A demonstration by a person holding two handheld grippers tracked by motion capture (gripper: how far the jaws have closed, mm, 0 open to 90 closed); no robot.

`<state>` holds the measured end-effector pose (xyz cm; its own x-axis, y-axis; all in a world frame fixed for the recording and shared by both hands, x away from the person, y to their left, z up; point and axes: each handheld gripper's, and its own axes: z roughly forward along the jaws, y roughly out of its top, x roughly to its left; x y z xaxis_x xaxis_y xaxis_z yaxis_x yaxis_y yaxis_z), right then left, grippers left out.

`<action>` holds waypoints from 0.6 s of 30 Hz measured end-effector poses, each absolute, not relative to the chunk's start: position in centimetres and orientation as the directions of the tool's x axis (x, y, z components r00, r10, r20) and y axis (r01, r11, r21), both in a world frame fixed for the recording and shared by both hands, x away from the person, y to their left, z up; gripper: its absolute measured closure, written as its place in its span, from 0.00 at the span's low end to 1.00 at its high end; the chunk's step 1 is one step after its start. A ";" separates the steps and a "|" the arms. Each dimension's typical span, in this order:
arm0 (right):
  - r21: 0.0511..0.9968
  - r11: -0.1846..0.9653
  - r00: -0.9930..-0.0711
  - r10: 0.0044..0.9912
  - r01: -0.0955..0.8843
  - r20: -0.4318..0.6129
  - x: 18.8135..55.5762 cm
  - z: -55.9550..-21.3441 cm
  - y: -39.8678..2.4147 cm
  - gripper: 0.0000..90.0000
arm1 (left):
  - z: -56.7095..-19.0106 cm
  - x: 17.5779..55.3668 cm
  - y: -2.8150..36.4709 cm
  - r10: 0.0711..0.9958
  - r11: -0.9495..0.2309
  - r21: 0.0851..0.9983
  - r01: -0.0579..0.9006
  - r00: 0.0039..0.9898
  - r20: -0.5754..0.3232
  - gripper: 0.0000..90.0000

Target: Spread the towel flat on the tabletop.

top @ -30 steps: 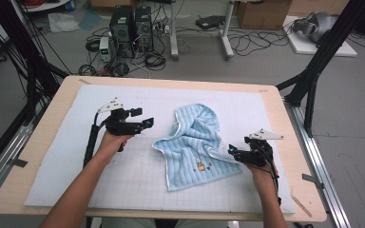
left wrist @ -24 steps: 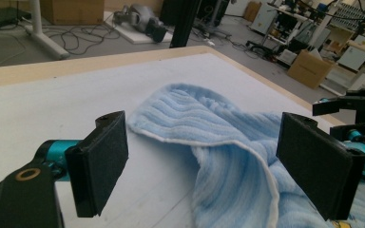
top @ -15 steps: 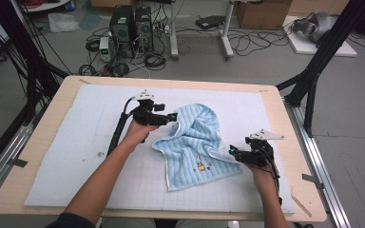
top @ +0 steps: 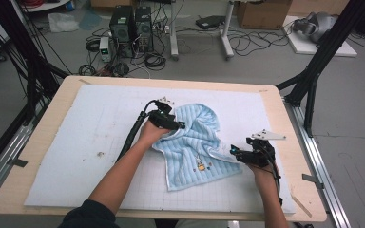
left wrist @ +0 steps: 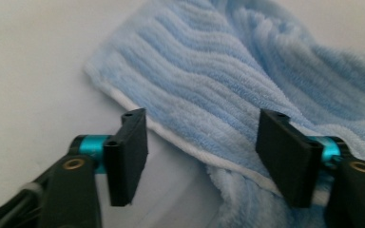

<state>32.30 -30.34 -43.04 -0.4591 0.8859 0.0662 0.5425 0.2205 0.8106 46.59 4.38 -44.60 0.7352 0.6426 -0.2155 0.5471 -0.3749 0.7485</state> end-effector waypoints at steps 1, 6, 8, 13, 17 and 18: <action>0.810 0.219 -0.460 0.885 0.544 0.070 32.3 -43.1 -30.3 0.27 | -44.5 46.6 4.4 0.636 -0.389 0.750 0.535 0.745 -0.201 0.59; 0.807 0.220 -0.460 0.885 0.547 0.071 32.3 -43.1 -30.3 0.27 | -44.1 46.2 4.2 0.609 -0.433 0.777 0.458 0.784 -0.123 0.91; 0.808 0.220 -0.460 0.885 0.547 0.071 32.3 -43.1 -30.3 0.27 | -44.0 46.3 4.6 0.614 -0.420 0.783 0.459 0.779 -0.127 0.94; 0.809 0.217 -0.462 0.884 0.547 0.075 32.3 -43.1 -30.3 0.27 | -43.7 46.7 6.2 0.645 -0.379 0.789 0.484 0.750 -0.150 0.96; 0.808 0.218 -0.462 0.884 0.548 0.075 32.3 -43.2 -30.3 0.27 | -43.5 46.9 7.9 0.692 -0.337 0.799 0.498 0.706 -0.148 0.97; 0.808 0.218 -0.462 0.884 0.548 0.075 32.3 -43.2 -30.3 0.27 | -43.5 46.9 8.6 0.705 -0.328 0.800 0.503 0.694 -0.147 0.97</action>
<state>32.26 -30.31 -43.17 -0.4618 0.8838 0.0749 0.5478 0.2178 0.8078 46.93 8.57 -43.49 0.6942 0.7045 -0.1474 0.5027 -0.3279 0.7999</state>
